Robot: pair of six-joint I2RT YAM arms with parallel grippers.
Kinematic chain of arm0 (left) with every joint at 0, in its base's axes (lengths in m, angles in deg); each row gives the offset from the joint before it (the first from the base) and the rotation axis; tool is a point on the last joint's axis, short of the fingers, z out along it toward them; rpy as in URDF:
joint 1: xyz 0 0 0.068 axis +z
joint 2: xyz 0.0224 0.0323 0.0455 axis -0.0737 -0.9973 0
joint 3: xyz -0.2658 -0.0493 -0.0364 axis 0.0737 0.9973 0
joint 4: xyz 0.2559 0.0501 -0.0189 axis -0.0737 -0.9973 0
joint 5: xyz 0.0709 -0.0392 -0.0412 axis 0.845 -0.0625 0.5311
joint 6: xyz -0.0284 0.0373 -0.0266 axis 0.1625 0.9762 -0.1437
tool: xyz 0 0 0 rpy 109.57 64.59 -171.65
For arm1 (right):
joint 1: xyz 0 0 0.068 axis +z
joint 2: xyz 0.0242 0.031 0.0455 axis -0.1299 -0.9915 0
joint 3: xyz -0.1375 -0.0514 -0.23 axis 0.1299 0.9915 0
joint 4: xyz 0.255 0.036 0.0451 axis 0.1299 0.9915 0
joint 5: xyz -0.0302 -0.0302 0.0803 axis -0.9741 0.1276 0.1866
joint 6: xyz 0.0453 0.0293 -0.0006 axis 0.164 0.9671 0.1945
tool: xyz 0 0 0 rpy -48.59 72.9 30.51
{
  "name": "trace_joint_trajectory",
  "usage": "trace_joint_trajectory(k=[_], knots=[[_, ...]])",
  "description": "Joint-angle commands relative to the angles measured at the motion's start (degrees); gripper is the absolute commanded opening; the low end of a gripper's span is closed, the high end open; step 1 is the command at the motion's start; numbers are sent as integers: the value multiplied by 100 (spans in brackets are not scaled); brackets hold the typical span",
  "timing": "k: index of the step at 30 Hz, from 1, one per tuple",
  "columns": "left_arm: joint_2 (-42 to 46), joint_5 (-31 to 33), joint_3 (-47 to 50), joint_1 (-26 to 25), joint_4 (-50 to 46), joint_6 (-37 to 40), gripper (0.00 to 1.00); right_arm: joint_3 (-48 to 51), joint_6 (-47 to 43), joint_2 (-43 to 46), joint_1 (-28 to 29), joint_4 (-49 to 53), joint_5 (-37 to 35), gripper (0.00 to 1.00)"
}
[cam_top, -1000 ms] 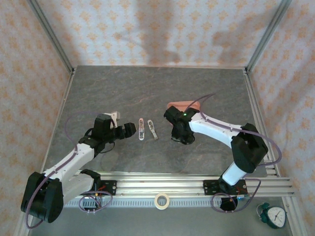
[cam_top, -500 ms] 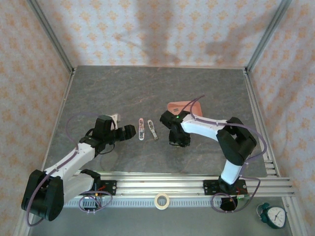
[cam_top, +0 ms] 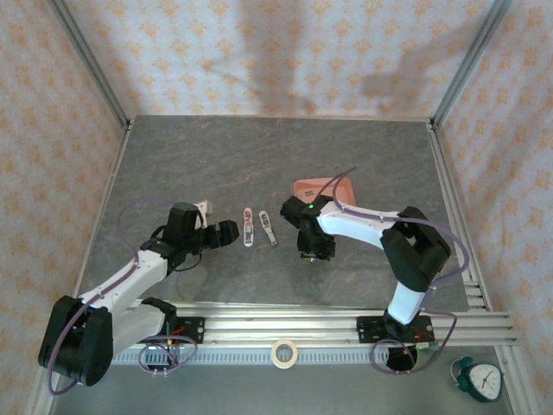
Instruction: Load the staples into the stapler
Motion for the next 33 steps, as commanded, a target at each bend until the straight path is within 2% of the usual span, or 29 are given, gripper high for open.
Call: trace_joint_trajectory(k=[1, 12, 33], knots=[[56, -30, -108, 43, -114, 45, 87, -242, 222, 357, -37, 368, -189, 34], [92, -39, -124, 44, -145, 34, 87, 225, 1173, 331, -297, -457, 11, 30], [66, -49, -118, 44, -145, 31, 87, 723, 1337, 245, -411, -994, 251, 31]])
